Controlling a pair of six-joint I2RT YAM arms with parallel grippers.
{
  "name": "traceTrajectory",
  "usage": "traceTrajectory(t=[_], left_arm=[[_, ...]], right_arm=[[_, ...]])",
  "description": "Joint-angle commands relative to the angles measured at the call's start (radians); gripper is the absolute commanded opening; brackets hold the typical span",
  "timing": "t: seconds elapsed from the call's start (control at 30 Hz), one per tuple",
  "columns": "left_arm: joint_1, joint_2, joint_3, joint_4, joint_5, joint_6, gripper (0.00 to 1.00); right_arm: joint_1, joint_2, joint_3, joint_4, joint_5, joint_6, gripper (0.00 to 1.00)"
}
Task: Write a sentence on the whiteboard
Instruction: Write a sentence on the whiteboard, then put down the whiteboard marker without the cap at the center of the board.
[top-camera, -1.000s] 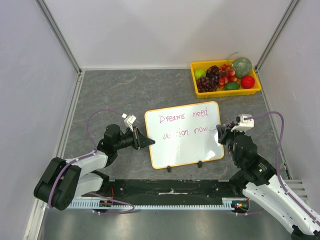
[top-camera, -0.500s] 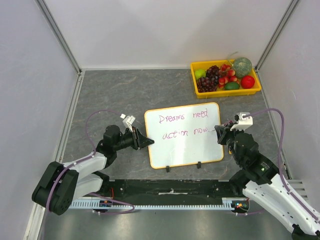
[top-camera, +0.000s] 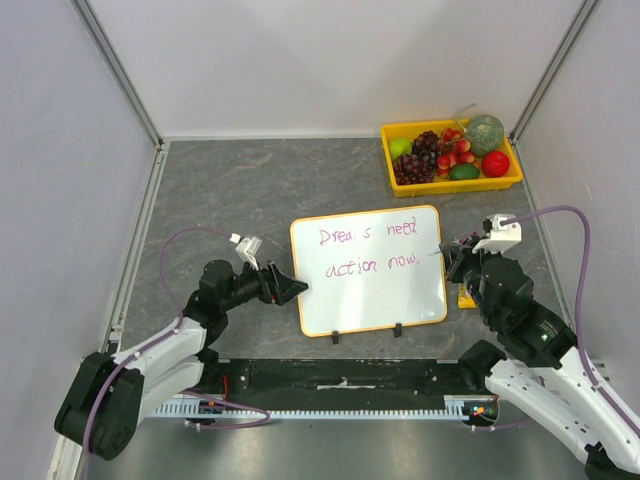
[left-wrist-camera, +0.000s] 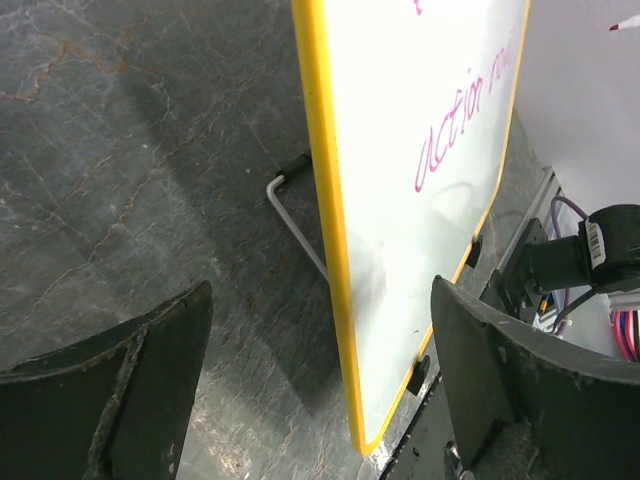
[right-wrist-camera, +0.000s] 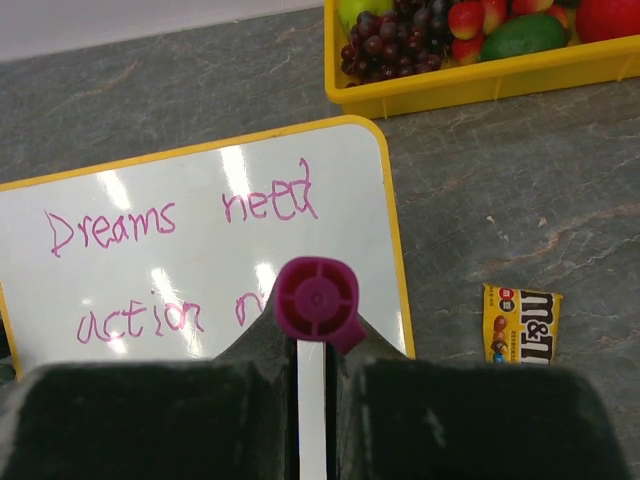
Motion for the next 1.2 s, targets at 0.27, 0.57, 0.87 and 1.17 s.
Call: traceTrajectory(t=[0.27, 0.57, 0.87, 1.17], left_arm=[[0.002, -0.083, -0.021, -0.005, -0.061, 0.034, 0.95], [0.002, -0.081, -0.02, -0.008, -0.062, 0.032, 0.96], [0.002, -0.076, -0.012, -0.027, -0.079, 0.037, 0.97], [0.005, -0.072, -0.011, -0.027, -0.087, 0.039, 0.97]], right_arm=[[-0.001, 0.113, 0.131, -0.053, 0.285, -0.055, 0.0], [-0.111, 0.309, 0.165, -0.047, 0.254, -0.096, 0.0], [-0.409, 0.502, 0.123, -0.005, -0.182, -0.147, 0.0], [-0.483, 0.743, 0.125, -0.037, -0.302, -0.133, 0.0]])
